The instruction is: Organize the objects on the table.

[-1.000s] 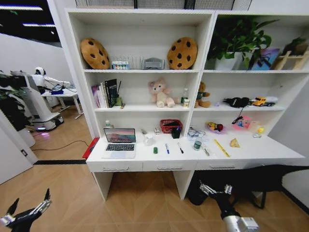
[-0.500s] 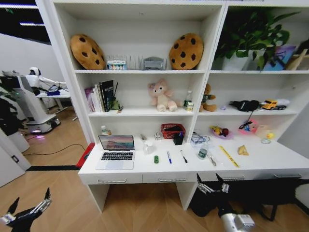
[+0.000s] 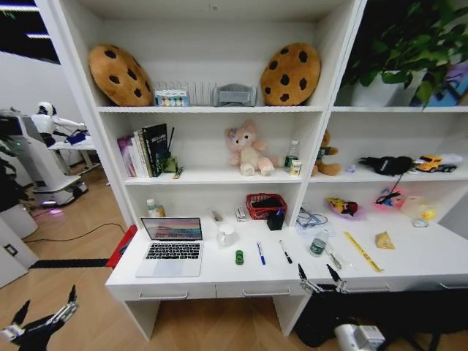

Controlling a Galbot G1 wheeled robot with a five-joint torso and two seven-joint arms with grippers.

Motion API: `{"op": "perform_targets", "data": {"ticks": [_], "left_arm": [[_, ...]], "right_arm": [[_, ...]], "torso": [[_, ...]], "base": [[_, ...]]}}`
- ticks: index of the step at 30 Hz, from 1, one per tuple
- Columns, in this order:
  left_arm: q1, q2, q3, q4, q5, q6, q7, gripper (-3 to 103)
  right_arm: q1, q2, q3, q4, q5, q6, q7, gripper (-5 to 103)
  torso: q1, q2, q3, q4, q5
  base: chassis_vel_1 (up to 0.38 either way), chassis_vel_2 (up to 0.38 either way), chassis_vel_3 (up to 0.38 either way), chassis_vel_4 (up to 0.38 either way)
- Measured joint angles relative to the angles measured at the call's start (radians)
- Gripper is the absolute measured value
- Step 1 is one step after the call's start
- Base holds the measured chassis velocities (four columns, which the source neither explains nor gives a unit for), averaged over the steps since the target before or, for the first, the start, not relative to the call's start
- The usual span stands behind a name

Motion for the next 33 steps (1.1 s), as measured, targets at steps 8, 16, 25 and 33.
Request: {"op": "perform_targets", "data": {"ticks": [8,16,25,33], "left_arm": [[0.000,0.000,-0.001,-0.010,0.002,0.010,0.000,100],[-0.003,0.000,-0.002,-0.025,0.002,0.034,-0.005,100],[-0.002,0.090,-0.006,-0.060,0.035,0.075,0.005,82],[0.032,0.308,-0.020,-0.148,0.052,0.144,-0.007,55]], "right_arm": [[0.002,0.006,-0.005,0.004,-0.004,-0.005,0.001,100],[0.007,0.013,-0.005,0.008,-0.013,-0.007,0.011,100],[-0.009,0.049,-0.001,-0.011,-0.017,0.022,0.012,100],[0.010,0.035,-0.008,-0.094,0.008,0.052,0.011,100]], "torso": [[0.000,0.000,0.000,-0.0001,-0.0006],[0.000,0.000,0.000,0.0001,0.0003],[-0.001,0.000,0.000,0.0001,-0.0001],[0.000,0.000,0.000,0.0001,0.0001]], "base": [[-0.177,0.180,0.178,-0.180],[-0.085,0.101,0.086,-0.095],[0.014,-0.014,-0.025,0.016],[0.000,0.000,0.000,0.000]]}}
